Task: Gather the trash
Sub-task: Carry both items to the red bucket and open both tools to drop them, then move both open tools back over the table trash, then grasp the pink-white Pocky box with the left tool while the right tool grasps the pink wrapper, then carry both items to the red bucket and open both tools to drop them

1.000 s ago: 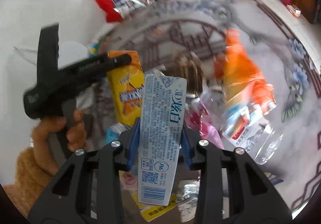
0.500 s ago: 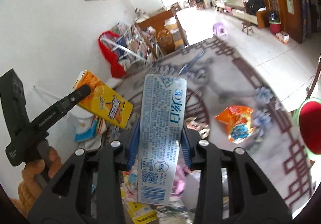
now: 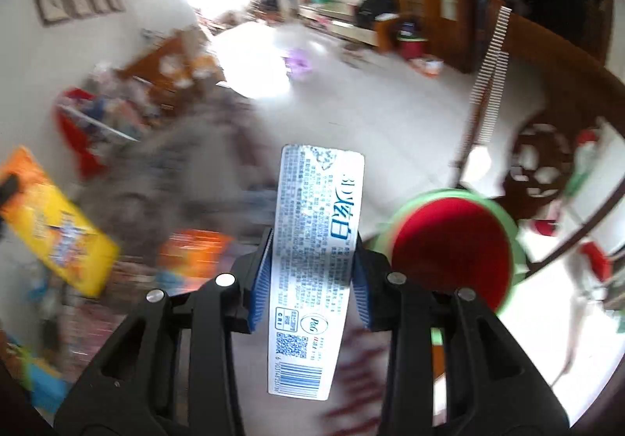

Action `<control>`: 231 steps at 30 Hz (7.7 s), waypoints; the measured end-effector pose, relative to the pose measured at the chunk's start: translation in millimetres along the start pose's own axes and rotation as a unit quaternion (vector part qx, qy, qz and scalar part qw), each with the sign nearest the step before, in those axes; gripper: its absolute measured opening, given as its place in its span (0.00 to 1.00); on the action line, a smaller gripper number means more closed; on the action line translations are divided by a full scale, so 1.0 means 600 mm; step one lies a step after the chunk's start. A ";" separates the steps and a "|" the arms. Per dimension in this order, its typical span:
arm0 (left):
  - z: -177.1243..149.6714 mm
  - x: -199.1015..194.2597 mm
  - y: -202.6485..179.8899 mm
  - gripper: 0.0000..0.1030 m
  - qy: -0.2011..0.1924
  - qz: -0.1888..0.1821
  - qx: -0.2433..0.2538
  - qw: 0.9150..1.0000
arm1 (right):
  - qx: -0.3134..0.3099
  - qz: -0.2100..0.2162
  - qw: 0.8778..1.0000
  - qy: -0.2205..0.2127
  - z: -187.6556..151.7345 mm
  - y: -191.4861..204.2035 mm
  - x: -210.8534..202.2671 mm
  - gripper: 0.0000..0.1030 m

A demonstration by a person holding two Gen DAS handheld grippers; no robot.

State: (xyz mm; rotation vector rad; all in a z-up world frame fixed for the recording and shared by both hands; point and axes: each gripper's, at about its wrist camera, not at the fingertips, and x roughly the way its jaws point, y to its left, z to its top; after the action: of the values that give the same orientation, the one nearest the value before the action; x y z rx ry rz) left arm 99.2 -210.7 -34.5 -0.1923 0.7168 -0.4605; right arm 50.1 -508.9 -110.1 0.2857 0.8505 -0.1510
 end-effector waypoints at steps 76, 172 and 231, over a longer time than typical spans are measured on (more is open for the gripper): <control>-0.225 -0.105 0.397 0.70 0.139 0.193 -0.155 0.959 | -0.151 0.093 0.983 0.050 -0.152 0.421 -0.034 0.75; -0.132 -0.191 0.319 0.30 0.029 0.193 -0.071 0.978 | -0.256 0.076 0.963 -0.030 -0.142 0.538 -0.128 0.17; -0.109 0.348 -0.354 0.34 0.194 -0.071 0.124 0.971 | 0.074 -0.098 0.989 0.079 -0.013 -0.235 0.035 0.17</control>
State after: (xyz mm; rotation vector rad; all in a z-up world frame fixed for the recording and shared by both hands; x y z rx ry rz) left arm 120.8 -496.9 -136.7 0.0874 1.0231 -0.7303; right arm 23.6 -641.2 -157.8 0.3558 1.0263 -0.3790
